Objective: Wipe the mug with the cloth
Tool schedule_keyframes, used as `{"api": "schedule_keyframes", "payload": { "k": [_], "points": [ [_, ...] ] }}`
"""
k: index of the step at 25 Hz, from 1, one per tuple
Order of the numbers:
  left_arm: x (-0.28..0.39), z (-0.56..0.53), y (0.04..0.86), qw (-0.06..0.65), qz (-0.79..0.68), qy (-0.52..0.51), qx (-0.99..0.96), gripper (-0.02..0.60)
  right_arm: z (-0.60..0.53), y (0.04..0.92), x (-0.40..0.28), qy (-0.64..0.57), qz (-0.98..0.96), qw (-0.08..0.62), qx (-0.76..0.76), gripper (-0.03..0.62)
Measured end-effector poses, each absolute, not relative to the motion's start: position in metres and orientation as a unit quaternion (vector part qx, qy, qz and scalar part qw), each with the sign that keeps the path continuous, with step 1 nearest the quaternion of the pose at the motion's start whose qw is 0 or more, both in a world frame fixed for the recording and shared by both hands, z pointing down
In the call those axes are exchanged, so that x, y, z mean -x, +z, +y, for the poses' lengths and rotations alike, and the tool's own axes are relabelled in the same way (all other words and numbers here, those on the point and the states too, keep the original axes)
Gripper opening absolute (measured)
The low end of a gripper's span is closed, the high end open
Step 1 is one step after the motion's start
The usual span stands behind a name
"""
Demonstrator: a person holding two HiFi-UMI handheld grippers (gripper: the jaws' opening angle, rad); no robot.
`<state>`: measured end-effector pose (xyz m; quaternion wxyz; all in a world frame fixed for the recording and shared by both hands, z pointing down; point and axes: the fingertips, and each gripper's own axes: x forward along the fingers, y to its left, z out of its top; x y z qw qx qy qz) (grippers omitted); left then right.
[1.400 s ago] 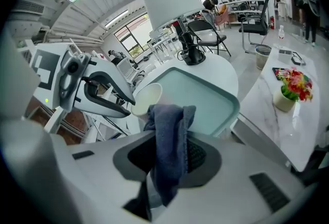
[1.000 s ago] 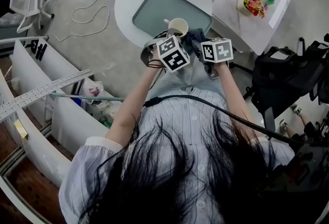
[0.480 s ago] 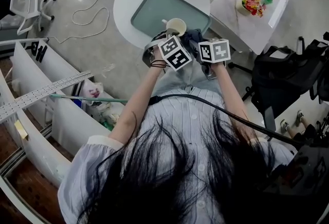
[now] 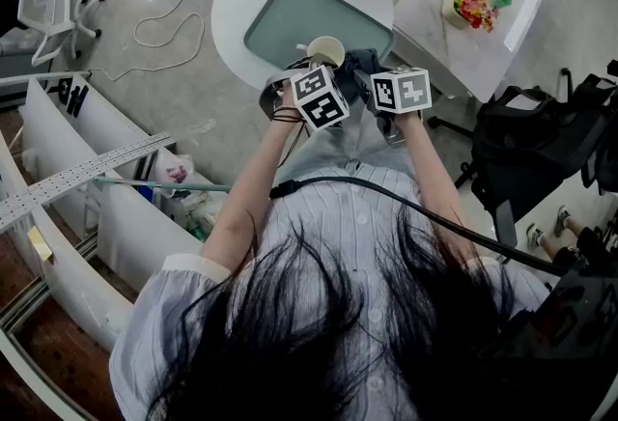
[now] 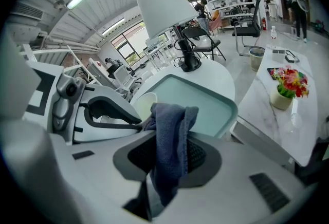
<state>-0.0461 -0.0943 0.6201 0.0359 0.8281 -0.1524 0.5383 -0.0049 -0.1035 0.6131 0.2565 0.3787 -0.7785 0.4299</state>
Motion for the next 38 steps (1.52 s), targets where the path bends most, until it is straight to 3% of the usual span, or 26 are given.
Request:
{"api": "schedule_keyframes", "payload": {
  "k": [11, 27, 34, 38],
  "points": [
    [0.051, -0.082, 0.619, -0.016, -0.012, 0.546, -0.837, 0.039, -0.124, 0.613, 0.004, 0.404, -0.789, 0.267, -0.378, 0.094],
    [0.057, -0.074, 0.615, -0.064, 0.149, 0.53, -0.832, 0.04, -0.151, 0.609, 0.008, 0.279, -0.83, 0.353, -0.329, 0.094],
    [0.058, -0.081, 0.618, 0.006, 0.016, 0.546, -0.838, 0.052, -0.149, 0.609, 0.008, 0.301, -0.824, 0.341, -0.337, 0.094],
    [0.05, -0.081, 0.612, 0.083, -0.084, 0.519, -0.846, 0.052, -0.147, 0.611, 0.004, 0.303, -0.825, 0.34, -0.335, 0.094]
  ]
}}
